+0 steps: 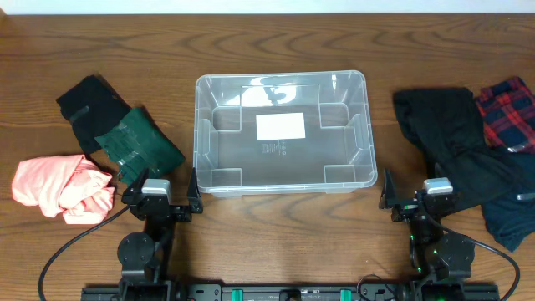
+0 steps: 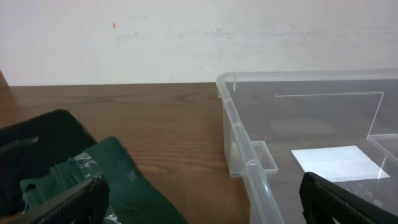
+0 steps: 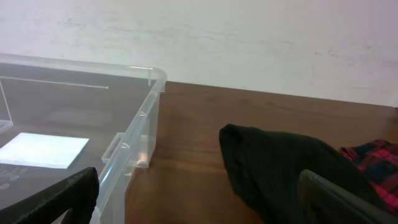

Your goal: Pack container

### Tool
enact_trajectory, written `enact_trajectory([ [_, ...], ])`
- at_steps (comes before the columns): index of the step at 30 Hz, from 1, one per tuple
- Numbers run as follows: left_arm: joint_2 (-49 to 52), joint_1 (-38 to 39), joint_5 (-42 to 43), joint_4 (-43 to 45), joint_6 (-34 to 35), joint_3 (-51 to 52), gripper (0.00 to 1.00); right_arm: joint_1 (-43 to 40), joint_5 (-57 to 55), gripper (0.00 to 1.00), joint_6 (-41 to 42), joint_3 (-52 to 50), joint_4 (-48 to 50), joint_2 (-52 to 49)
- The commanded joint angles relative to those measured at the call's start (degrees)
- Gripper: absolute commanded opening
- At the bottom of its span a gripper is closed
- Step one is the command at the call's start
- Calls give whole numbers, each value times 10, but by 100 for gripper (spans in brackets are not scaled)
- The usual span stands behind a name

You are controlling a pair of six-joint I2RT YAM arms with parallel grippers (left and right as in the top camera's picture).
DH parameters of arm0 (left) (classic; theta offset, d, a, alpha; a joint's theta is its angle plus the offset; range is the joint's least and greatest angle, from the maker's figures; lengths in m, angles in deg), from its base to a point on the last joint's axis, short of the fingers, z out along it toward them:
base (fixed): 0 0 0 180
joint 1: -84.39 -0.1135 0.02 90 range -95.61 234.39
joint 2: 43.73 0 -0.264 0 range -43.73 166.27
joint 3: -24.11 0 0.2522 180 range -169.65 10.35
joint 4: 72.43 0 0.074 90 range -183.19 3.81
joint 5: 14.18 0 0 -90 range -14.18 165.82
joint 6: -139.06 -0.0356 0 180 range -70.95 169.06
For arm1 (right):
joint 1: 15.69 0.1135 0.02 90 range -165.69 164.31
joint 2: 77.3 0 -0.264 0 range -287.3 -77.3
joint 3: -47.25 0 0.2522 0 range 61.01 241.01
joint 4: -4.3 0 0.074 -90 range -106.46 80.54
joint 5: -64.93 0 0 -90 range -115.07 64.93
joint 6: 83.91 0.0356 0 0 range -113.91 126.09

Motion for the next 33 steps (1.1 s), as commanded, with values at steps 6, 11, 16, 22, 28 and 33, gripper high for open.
enact_trajectory([
  [6,0,1,-10,-15,28,8,98,0,7,99,24,0,17,0],
  [11,1,1,-11,-30,81,-12,98,-1,-19,99,128,14,41,-1],
  [16,45,1,-13,-93,81,-104,98,-1,-94,99,100,92,18,-49],
  [22,195,1,-34,-196,81,-264,98,-2,-127,99,52,255,-39,-229],
  [28,367,-7,-33,-327,109,-416,98,-11,-127,99,9,460,-197,-475],
  [33,461,-37,9,-374,122,-480,98,-49,-133,99,-5,624,-376,-678],
])
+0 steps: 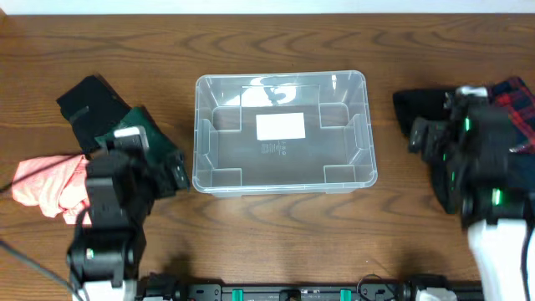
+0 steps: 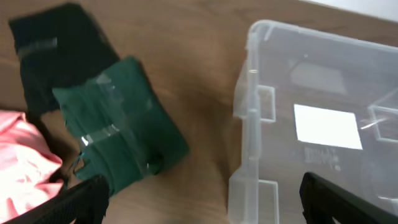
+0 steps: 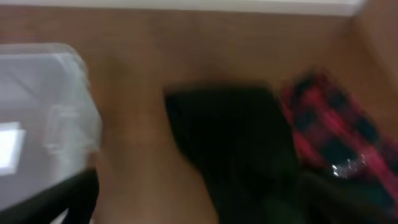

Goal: Pack container
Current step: 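Reach the right gripper to the black garment and grasp it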

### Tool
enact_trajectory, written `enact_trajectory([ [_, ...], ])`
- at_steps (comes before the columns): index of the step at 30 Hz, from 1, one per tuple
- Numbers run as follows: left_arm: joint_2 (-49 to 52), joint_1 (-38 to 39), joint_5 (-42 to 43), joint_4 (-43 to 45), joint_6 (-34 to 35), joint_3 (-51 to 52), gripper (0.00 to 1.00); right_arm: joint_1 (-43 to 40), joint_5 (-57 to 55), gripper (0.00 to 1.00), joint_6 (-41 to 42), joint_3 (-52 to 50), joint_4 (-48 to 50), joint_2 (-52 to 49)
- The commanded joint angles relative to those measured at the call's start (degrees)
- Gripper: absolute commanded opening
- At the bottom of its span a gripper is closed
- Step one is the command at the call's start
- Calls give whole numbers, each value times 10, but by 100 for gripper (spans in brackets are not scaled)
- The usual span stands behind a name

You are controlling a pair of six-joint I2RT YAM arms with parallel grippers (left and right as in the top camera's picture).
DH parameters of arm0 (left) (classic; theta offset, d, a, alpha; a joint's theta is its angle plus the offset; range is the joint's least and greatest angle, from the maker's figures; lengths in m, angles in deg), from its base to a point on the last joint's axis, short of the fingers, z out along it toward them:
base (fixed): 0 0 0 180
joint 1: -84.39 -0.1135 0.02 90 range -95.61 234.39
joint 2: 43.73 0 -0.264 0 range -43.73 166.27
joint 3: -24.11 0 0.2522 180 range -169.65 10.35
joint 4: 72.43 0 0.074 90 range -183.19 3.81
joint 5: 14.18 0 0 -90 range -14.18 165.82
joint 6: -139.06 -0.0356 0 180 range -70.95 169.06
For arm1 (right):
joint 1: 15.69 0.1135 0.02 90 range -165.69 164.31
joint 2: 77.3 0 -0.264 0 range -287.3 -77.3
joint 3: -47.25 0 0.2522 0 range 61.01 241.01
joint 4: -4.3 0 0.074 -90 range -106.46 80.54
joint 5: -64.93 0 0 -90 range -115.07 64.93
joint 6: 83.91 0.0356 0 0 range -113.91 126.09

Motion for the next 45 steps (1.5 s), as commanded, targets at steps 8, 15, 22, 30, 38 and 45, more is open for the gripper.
enact_trajectory([
  [8,58,-47,65,-13,20,-31,98,-23,-41,99,-40,123,-103,-226],
  [15,58,-48,65,-13,20,-31,98,-25,-175,99,-50,120,-99,-357],
  [22,58,-48,65,-13,20,-31,98,-26,-196,99,-69,120,-64,-456],
  [30,58,-48,65,-13,20,-31,98,-27,-271,81,-30,120,-22,-511],
  [38,57,-48,65,-13,20,-31,98,-20,-270,28,-2,120,-20,-509],
  [45,57,-48,62,-13,19,-31,98,19,-272,1,-8,162,-43,-427],
])
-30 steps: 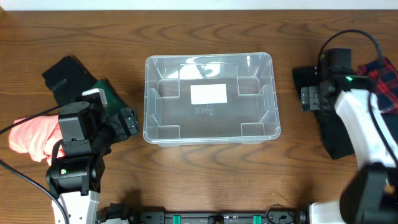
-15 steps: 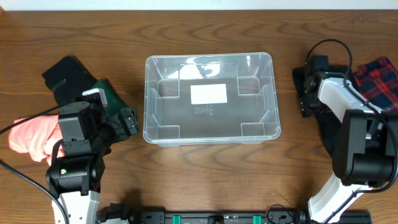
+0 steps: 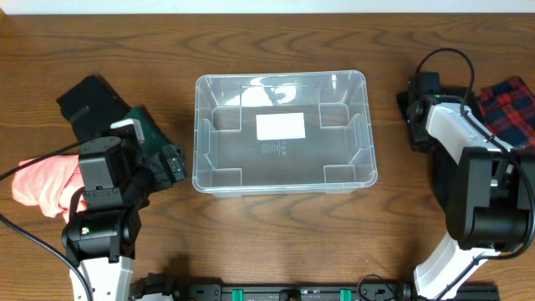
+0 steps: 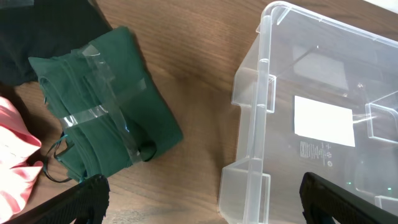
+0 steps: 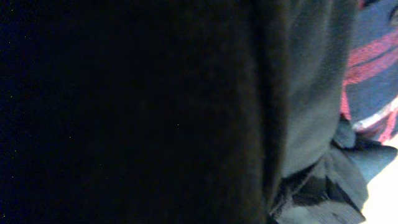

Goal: Pack container
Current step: 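Reach the right gripper to the black garment and grasp it, then carry the black garment into the bin and release it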

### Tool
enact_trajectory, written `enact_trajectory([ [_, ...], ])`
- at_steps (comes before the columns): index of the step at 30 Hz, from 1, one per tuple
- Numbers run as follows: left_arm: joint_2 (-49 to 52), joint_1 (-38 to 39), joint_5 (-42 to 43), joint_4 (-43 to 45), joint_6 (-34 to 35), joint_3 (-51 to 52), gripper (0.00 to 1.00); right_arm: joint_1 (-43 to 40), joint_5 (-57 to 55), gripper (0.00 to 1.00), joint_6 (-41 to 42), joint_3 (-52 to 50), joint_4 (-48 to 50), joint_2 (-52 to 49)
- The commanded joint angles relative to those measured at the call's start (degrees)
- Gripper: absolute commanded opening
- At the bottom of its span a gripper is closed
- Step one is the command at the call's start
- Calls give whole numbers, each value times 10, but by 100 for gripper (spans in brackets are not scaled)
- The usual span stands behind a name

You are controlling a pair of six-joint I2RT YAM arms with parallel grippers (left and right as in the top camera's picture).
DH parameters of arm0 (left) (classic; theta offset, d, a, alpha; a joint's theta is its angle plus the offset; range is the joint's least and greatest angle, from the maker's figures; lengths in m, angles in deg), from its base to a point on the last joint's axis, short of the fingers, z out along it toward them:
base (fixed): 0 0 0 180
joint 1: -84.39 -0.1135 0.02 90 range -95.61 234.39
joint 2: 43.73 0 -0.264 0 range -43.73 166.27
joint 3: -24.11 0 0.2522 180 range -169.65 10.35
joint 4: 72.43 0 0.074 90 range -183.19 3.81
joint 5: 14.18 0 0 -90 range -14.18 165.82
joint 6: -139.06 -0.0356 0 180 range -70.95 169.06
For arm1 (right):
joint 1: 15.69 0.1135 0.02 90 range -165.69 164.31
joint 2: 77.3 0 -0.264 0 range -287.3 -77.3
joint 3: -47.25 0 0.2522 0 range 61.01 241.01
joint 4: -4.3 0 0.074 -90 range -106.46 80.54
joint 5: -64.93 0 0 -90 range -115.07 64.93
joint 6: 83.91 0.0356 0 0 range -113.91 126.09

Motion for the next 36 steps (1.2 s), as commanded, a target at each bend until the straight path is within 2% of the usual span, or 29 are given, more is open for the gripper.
enact_trajectory([
  [1,-1,-3,3,0,3,-14,98,30,-10,1,2,48,-8,79],
  [8,-1,-3,-36,-1,3,-14,98,116,3,1,-83,133,13,219],
  [15,1,-52,-42,-17,26,-14,98,249,135,1,-162,150,51,251],
  [23,10,-151,-42,-32,25,-14,98,369,190,1,-143,148,41,182],
  [28,12,-152,-52,-28,25,-14,98,415,194,1,-145,147,37,101],
  [36,12,-152,-53,-30,25,-14,98,446,220,1,-170,147,5,-5],
])
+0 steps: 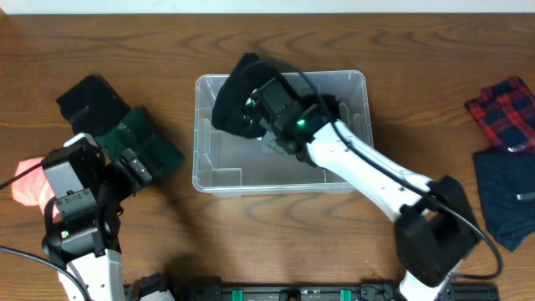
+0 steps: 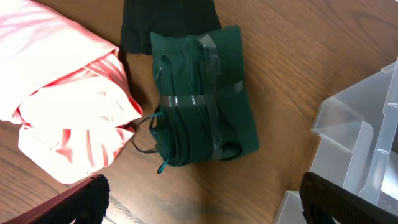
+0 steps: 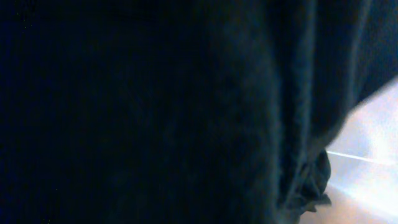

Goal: Pack container
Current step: 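Carry the black garment into the bin and release it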

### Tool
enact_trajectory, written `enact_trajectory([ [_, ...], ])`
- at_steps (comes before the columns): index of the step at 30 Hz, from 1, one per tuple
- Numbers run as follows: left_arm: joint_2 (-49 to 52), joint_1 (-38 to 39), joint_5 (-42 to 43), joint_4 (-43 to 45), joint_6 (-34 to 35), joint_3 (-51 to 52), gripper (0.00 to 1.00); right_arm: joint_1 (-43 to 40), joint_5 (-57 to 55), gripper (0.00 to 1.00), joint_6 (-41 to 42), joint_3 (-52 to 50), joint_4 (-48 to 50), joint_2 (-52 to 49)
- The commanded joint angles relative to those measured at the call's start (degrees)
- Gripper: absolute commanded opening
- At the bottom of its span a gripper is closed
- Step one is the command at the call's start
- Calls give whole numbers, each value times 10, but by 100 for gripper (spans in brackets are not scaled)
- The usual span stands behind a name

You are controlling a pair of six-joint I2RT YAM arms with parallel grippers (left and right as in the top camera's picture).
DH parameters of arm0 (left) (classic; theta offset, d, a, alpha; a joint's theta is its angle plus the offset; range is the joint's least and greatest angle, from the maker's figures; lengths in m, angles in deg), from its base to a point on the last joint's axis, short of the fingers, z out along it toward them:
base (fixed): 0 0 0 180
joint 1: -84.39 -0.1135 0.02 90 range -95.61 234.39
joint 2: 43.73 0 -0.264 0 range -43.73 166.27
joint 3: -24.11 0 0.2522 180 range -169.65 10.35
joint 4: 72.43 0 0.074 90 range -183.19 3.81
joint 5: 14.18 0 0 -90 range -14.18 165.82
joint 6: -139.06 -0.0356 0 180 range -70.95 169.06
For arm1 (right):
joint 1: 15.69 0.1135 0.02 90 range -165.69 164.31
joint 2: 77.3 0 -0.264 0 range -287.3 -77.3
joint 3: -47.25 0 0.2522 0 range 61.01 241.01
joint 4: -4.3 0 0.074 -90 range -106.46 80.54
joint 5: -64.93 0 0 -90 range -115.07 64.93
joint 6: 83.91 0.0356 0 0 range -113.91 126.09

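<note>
The clear plastic container (image 1: 370,134) stands mid-table. My right gripper (image 1: 266,107) reaches over its far left part, shut on a black garment (image 1: 236,88) that drapes over the rim and partly into the container. Black cloth (image 3: 155,106) fills the right wrist view and hides the fingers. My left gripper (image 1: 138,167) hovers open over the table left of the container, beside a green taped bundle (image 2: 202,106). A pink garment (image 2: 62,118) lies to the left of that bundle.
Another black garment (image 1: 86,104) lies behind the green bundle (image 1: 155,146) at the left. A red plaid garment (image 1: 504,104) and a dark blue one (image 1: 506,201) lie at the far right. The container's corner (image 2: 360,137) shows at the right of the left wrist view.
The black garment has left the table's right side and now hangs over the container, held by my right gripper. My left gripper has moved left, nearer the pink garment and green bundle.
Both arms first rested open at the table's front edge. Then each stood raised over its own clothes pile. Then the right gripper was down on the black garment at the right and the left hovered by the green bundle. Now the black garment is at the container.
</note>
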Motion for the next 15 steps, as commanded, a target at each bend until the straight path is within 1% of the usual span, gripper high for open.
enact_trajectory([
  [1,1,-3,-7,0,7,-14,98,11,4,1,-14,4,-12,-25],
  [2,1,-3,-7,0,7,-14,98,13,4,3,-15,4,-14,-28],
  [3,1,-3,-7,0,7,-14,98,16,3,9,-15,4,-15,-29],
  [4,1,-3,-7,0,7,-14,98,17,3,20,-14,4,-15,-28],
  [5,1,-3,-7,0,7,-14,98,17,0,44,-14,4,-16,-23],
  [7,1,-3,-7,0,7,-14,98,17,-13,99,-14,5,-15,-3],
  [13,1,-3,-7,2,7,-14,98,3,-82,99,-14,5,5,118],
  [15,1,-3,-7,2,7,-14,98,-16,-120,99,11,5,14,159],
])
